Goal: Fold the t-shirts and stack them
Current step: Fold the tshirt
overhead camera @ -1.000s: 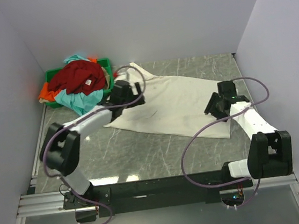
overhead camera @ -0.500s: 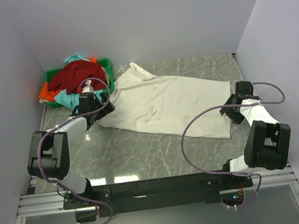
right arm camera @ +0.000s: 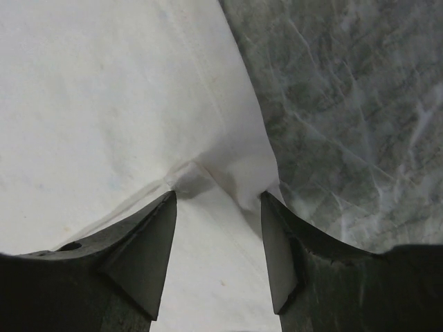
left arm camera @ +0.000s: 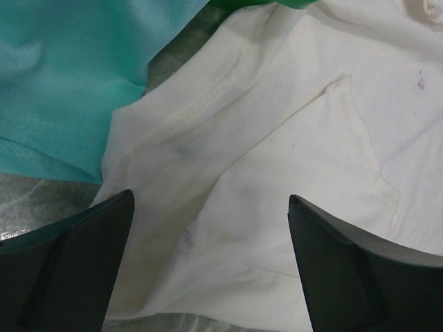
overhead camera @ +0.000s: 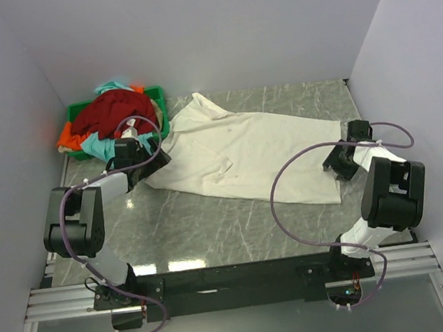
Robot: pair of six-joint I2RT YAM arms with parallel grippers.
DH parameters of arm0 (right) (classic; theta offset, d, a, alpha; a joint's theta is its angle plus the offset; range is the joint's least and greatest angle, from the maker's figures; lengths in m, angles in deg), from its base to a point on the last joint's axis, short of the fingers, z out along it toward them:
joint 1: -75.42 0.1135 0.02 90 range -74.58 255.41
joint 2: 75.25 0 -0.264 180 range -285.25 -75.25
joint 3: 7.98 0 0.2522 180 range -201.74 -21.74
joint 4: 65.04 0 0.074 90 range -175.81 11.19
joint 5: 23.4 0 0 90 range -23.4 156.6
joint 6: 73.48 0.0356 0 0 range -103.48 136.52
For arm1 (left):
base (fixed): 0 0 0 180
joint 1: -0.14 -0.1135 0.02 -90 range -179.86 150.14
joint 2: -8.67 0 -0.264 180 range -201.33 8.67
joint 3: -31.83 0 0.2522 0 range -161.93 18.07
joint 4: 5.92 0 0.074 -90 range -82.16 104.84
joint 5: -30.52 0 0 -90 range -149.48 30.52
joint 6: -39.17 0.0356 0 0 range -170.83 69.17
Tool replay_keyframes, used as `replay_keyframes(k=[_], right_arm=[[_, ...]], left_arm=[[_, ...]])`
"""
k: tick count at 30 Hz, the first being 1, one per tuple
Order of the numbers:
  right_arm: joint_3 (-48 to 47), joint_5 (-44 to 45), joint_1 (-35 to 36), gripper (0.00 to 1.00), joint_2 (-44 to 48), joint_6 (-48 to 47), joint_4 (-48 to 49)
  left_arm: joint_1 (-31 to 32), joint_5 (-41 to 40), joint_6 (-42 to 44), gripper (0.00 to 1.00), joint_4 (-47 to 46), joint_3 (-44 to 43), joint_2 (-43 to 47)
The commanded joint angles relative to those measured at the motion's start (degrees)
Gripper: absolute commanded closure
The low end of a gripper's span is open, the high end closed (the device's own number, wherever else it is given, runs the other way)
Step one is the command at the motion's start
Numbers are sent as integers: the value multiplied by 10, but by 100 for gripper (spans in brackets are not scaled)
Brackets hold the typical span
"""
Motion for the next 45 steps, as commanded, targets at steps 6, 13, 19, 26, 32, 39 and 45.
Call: replay_keyframes(k=[6,13,19,26,32,39,45], right_arm=[[-22,-16,-3,42,10,-10,31],[-30,-24,-3,59,-4,-13,27],[-33,-19,-3,76,-4,-15,17],[-28,12,-2,66,29,-16,-15],[-42,17,-2,62,67,-34,-29],[-46,-14,-2,60,26,-39,-11],[-56,-21,-2,58,-3,-36,-4]], left_arm=[[-4,14,9,2,-28,1,-13],[-5,11,11,2,-25,3,-12],[-7,14,11,2,-23,5,-11],[-7,16,12,2,-23,6,-8],[-8,18,12,2,-22,6,-5],[-10,19,13,2,-21,9,-3],[-12,26,13,2,-24,13,-1]])
